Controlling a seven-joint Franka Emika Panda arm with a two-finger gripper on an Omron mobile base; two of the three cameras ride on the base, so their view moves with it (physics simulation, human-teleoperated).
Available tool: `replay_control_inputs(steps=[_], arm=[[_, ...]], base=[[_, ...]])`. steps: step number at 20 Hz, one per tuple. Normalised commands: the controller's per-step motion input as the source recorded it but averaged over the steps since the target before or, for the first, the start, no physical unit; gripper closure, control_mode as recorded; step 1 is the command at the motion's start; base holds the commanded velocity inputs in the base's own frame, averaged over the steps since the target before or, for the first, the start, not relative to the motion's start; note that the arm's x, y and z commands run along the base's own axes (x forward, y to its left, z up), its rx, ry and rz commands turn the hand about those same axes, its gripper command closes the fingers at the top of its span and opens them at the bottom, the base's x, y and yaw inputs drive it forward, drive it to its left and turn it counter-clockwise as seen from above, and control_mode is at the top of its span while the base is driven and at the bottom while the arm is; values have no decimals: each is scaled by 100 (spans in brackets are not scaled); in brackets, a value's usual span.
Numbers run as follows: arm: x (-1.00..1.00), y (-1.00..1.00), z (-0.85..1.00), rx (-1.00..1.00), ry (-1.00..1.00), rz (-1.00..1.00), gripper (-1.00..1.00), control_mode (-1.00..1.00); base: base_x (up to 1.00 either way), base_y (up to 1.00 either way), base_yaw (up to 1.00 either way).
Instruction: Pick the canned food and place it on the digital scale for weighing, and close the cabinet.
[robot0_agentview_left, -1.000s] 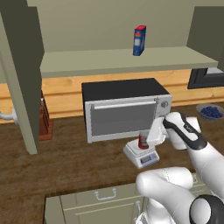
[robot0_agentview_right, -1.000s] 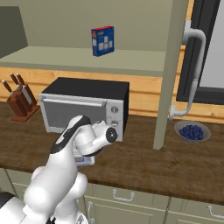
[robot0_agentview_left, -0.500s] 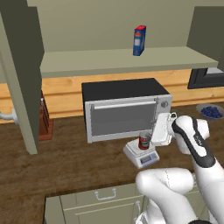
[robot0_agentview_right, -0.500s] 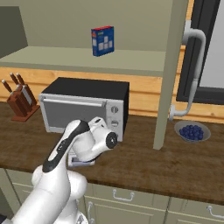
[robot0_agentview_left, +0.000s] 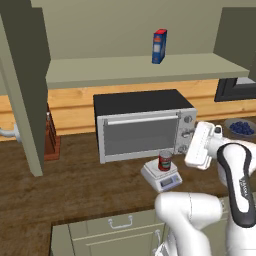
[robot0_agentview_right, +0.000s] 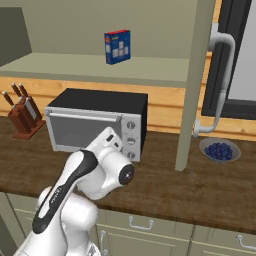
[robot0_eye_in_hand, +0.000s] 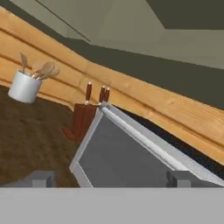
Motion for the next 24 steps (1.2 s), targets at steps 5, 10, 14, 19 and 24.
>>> replay_control_inputs(steps=[5, 10, 14, 19, 24], arm=[[-89, -54, 77, 4, -49, -12, -100, -100], [-95, -53, 53, 7, -57, -13, -100, -100], [-78, -39, 55, 11, -48, -13, -100, -100], [-14, -43, 15, 9, -12, -12, -100, -100], [0, -84, 0, 14, -2, -5, -100, -100]], base=[[0, 0, 0], [0, 0, 0], [0, 0, 0], [0, 0, 0], [0, 0, 0]])
